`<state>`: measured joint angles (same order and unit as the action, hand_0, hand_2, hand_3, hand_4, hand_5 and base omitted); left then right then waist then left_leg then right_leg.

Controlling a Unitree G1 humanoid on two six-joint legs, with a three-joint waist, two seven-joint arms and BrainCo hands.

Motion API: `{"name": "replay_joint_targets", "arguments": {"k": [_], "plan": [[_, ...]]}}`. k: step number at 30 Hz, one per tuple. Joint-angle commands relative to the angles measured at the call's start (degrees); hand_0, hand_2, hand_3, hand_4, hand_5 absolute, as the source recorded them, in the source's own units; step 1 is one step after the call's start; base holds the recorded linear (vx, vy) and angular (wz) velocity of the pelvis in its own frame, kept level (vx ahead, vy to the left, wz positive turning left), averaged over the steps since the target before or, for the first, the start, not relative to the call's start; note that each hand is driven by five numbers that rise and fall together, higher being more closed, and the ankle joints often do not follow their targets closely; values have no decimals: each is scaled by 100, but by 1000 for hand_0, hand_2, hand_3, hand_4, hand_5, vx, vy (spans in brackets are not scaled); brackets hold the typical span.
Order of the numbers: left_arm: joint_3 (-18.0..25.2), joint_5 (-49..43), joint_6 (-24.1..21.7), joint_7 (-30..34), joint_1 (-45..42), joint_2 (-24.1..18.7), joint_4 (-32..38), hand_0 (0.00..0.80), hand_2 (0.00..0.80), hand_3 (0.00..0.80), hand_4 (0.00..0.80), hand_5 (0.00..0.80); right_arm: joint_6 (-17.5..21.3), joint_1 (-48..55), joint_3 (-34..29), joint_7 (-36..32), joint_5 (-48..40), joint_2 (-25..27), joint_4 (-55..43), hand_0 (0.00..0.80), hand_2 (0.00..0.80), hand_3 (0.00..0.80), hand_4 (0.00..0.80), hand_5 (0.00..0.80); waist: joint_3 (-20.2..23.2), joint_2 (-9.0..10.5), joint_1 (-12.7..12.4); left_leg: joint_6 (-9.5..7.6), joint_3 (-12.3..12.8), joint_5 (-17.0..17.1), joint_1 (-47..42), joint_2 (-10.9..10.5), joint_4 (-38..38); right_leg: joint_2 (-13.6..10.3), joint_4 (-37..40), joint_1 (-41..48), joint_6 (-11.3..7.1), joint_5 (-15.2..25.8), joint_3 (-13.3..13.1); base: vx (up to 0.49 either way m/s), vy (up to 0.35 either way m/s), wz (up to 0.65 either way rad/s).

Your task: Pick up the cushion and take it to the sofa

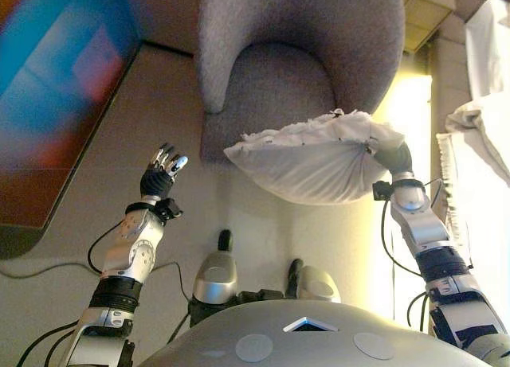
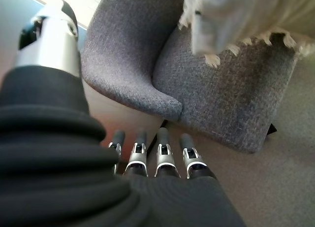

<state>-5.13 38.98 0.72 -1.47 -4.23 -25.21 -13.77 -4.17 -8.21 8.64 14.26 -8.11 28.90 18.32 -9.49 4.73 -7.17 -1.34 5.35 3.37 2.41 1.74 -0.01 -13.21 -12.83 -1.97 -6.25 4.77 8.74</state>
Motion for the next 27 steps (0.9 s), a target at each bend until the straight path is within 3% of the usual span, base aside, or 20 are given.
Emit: {"name": "replay_joint_targets", "arguments": {"k": [1,5,10,15,16,18,21,25,26,27], "plan": [[-81,-282,-87,225,-115,56,83,0,0,0,0,0,224,-1099,-392,-20,-140,452,47,800,800,800,800,800,465,-27,-139,-15,-26,-489,-188,-117,364,-854,116,16,-604,1730,92,63,82,-25],[-64,-123,-98,337,-99,39,56,0,0,0,0,0,79,-1447,-235,-43,-143,453,246,800,800,800,800,800,552,-61,-223,-67,55,-469,-182,-139,341,-866,-91,140,-578,1662,123,71,127,-17],[-51,65,-210,307,-97,139,-129,0,0,0,0,0,-56,-1410,-154,-18,-202,397,70,800,800,800,800,800,622,-79,-62,-214,-116,-537,-161,-213,466,-252,-973,-96,-447,1548,-465,155,141,3],[-8,155,-322,151,-91,331,-114,0,0,0,0,0,-53,-1317,-32,-6,-158,381,68,800,800,800,800,800,537,99,339,-214,-519,-898,-697,-465,351,299,48,-791,-346,1267,-584,340,23,27],[-103,172,-330,113,-60,372,-130,0,0,0,0,0,-80,-1378,-23,-6,-242,418,130,800,800,800,800,800,524,135,478,-223,-722,-998,-903,-540,278,522,506,-1056,-331,1197,-656,434,11,42],[-218,178,-325,152,-32,421,-152,0,0,0,0,0,-95,-1454,-51,-27,-327,516,228,800,800,800,800,800,483,88,649,-242,-1017,-1171,-1192,-556,208,786,1063,-1296,-320,1260,-612,446,25,57],[-345,81,-323,250,-37,489,-195,0,0,0,0,0,-137,-1418,-179,-125,-303,620,234,800,800,800,800,800,409,42,920,-305,-1392,-1467,-1693,-571,154,1029,1568,-1828,-303,1748,-410,499,8,81],[-226,60,-313,238,-163,583,-132,0,0,0,0,0,-128,-1245,-284,-407,-170,631,36,800,800,800,800,800,509,117,969,-310,-1272,-1442,-1778,-670,284,1050,1392,-1566,-130,1637,-181,345,-75,75],[-203,82,-304,221,-185,600,-119,0,0,0,0,0,-136,-1260,-288,-485,-121,617,34,800,800,800,800,800,548,108,944,-261,-1166,-1359,-1788,-652,336,1013,1317,-1486,-91,1532,-19,263,-128,-15],[-143,108,-274,151,-236,632,-91,0,0,0,0,0,-143,-1337,-261,-603,-51,591,63,800,800,800,800,800,624,71,883,-157,-930,-1162,-1807,-589,466,956,1139,-1346,-3,1284,320,203,-109,-45]]}}
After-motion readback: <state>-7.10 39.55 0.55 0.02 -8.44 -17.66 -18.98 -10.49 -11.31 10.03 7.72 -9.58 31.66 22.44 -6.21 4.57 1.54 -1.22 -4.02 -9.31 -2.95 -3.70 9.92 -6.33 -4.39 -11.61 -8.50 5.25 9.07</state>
